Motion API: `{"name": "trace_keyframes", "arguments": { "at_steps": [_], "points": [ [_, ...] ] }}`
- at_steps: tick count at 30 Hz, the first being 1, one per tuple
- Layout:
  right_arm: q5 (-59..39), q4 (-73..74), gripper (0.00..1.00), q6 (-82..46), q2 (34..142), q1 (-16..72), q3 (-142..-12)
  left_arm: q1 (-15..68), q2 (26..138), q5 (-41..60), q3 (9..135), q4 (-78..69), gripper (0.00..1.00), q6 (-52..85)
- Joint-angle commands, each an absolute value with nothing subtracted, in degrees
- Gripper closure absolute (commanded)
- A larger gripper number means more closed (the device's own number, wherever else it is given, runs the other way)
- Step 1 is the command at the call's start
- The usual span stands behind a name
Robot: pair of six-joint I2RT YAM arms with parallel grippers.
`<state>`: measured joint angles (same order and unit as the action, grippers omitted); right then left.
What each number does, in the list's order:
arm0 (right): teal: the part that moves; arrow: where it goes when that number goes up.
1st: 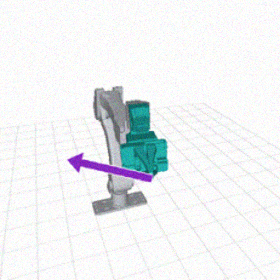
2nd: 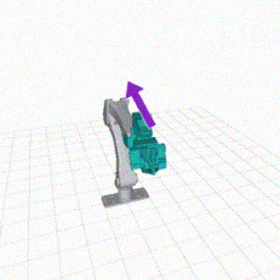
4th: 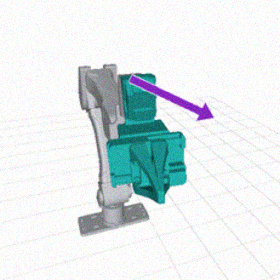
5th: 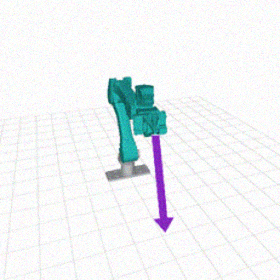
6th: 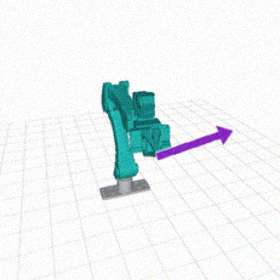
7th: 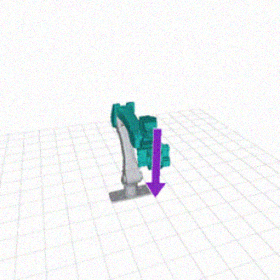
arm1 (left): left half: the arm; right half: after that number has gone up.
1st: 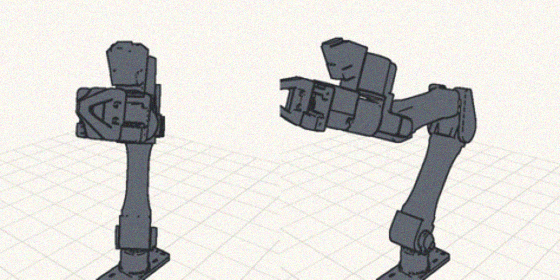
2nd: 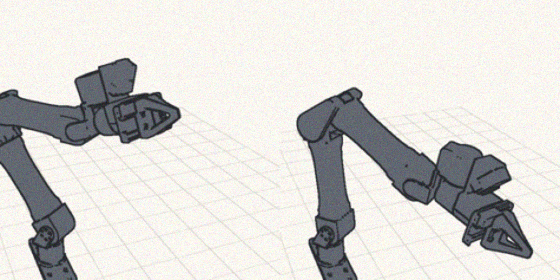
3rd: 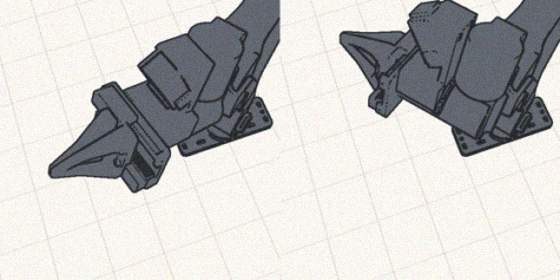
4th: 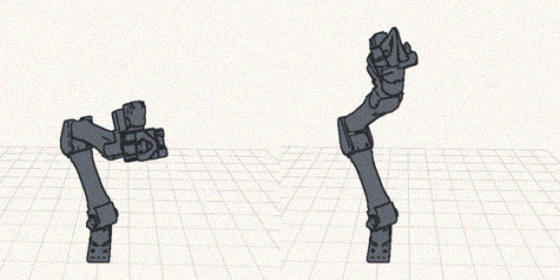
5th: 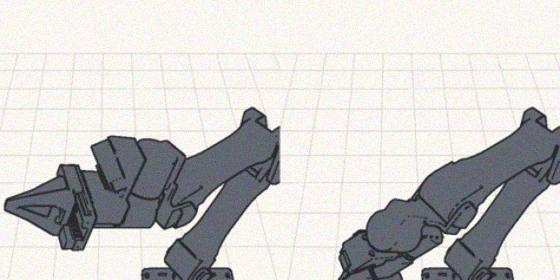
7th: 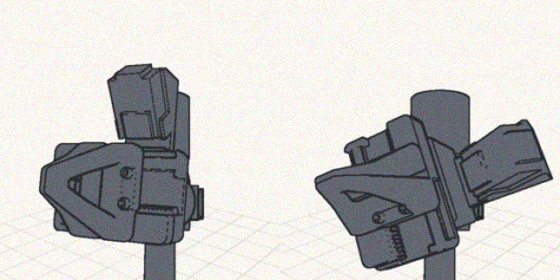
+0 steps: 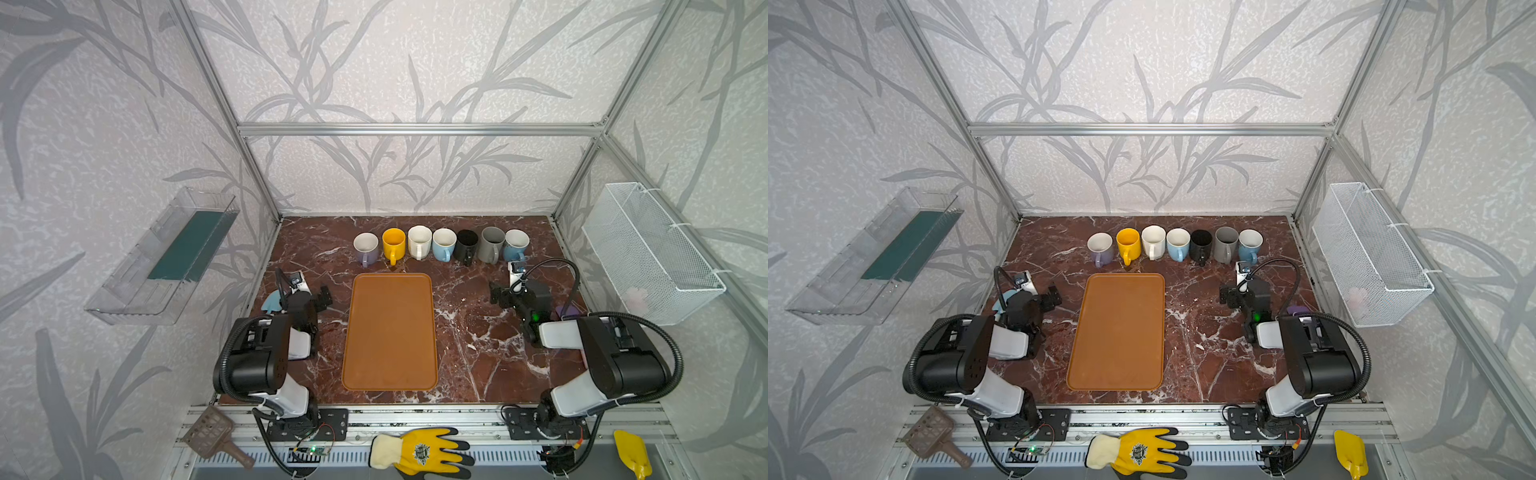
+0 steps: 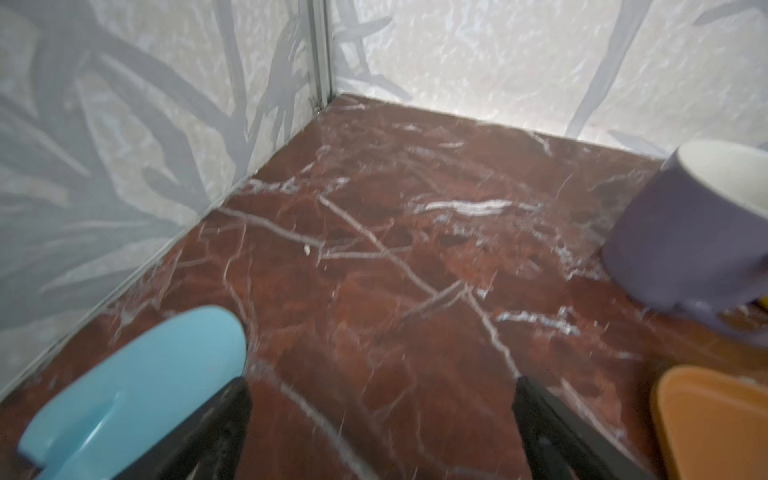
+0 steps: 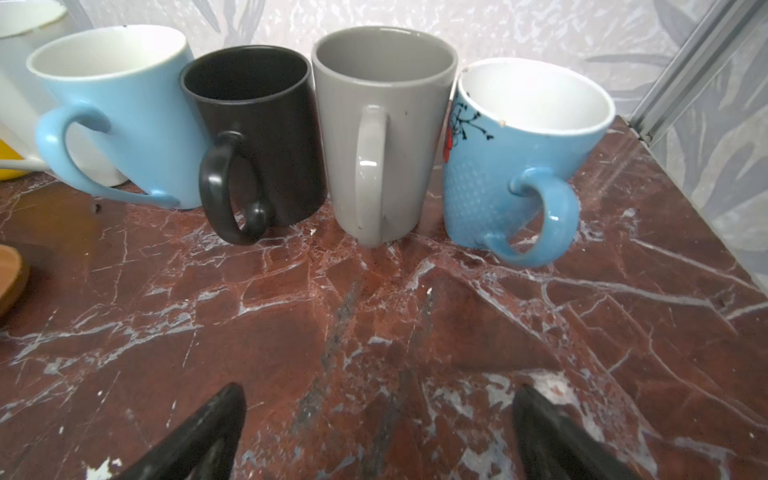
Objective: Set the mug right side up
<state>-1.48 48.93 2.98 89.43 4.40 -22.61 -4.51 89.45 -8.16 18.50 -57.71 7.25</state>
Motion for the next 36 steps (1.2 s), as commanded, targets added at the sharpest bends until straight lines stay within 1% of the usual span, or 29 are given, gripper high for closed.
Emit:
{"name": "trace_keyframes", "arguments": {
  "at_steps": [1,2,3,5,8,11,36],
  "points": [
    [-2.02,51.69,0.01,4.36,89.86,4.57,-22.75,-4.16,88.43,-7.26,19.84,-55.33,0.01,5.40],
    [-2.02,52.91,0.01,4.32,90.22,4.57,-22.36,-4.15,89.69,-7.28,18.95,-59.34,0.01,5.08],
    [-1.94,53.22,0.01,4.36,90.26,4.61,-22.24,-4.20,89.90,-7.09,18.72,-59.86,0.01,5.01],
    [-2.04,51.42,0.01,4.39,89.47,4.57,-22.64,-4.09,88.69,-6.71,19.84,-55.57,0.01,5.12],
    [-2.29,47.04,0.01,4.69,88.16,4.57,-23.79,-4.01,89.46,-6.25,19.26,-58.05,0.01,4.53],
    [-2.20,48.90,0.01,4.50,88.70,4.57,-23.29,-3.96,89.43,-5.90,19.93,-56.98,0.01,4.39],
    [-2.29,48.16,0.01,4.63,88.51,4.57,-23.55,-4.00,89.35,-5.81,19.87,-56.78,0.01,4.31]
  ]
}}
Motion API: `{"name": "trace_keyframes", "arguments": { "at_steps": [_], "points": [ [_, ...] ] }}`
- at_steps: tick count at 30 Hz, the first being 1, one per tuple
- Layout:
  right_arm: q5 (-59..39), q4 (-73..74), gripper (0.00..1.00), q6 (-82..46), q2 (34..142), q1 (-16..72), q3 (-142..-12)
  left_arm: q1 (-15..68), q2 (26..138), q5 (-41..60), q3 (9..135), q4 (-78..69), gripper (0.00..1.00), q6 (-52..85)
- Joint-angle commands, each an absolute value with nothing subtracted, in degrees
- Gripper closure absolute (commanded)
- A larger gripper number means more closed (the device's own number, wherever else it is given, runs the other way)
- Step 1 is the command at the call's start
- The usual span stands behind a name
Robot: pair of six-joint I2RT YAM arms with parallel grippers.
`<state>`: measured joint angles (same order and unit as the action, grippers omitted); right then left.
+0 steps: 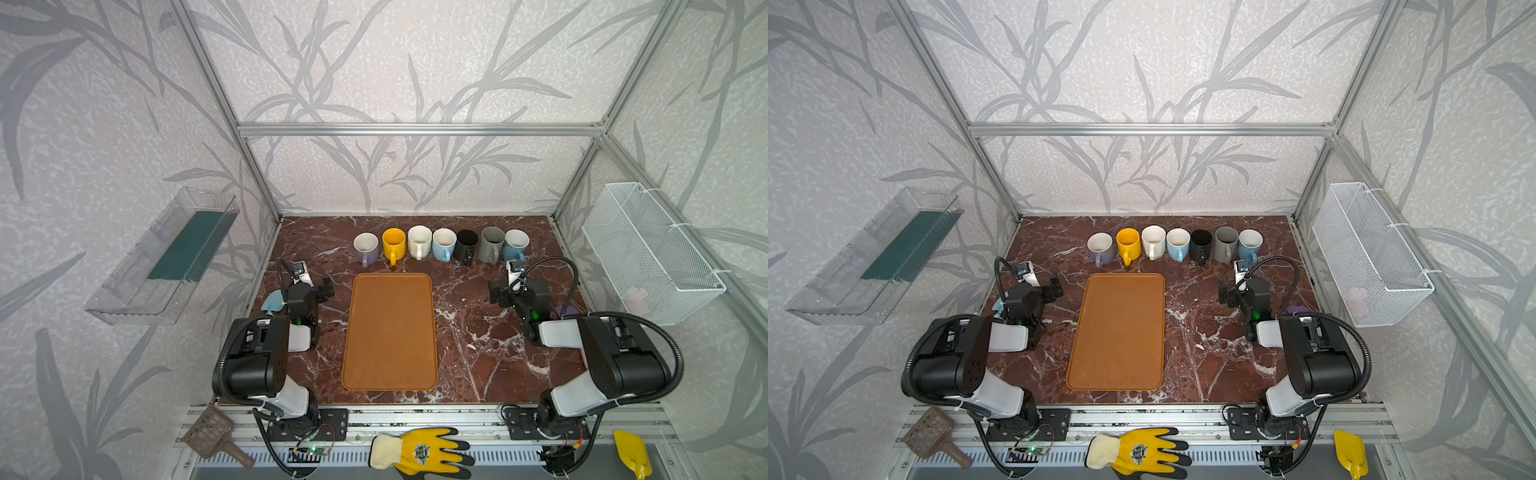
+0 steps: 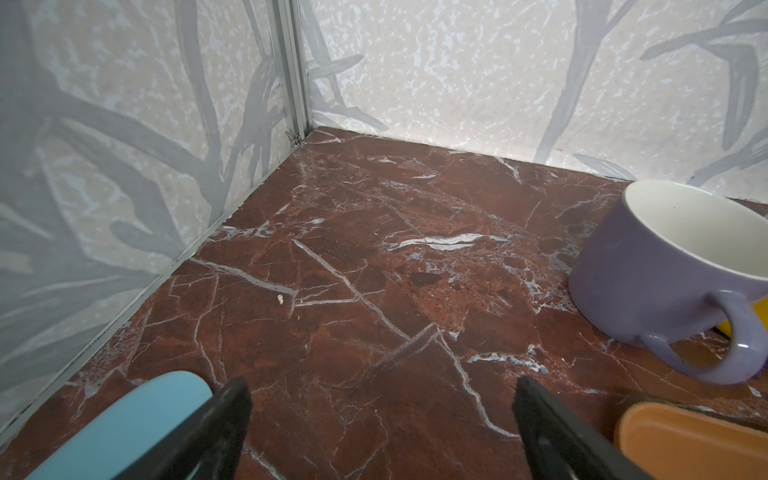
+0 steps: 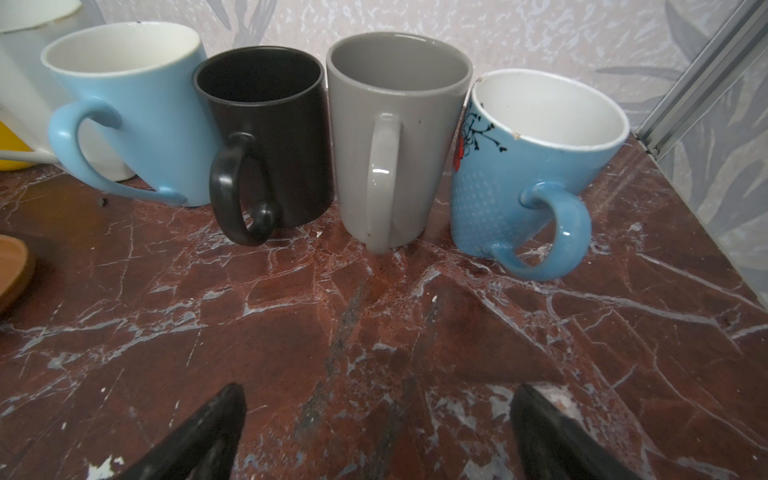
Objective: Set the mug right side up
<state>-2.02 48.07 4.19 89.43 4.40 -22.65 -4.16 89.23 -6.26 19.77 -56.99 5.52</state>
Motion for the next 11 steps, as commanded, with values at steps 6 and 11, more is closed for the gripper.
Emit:
{"name": "trace_keyframes", "arguments": {
  "at_steps": [6,11],
  "points": [
    [-2.38,47.72,0.01,4.42,88.77,4.57,-23.89,-4.00,89.36,-5.80,19.95,-56.79,0.01,4.31],
    [-2.19,47.64,0.01,4.48,88.77,4.57,-23.88,-3.97,89.38,-5.80,19.91,-56.78,0.01,4.31]
  ]
}}
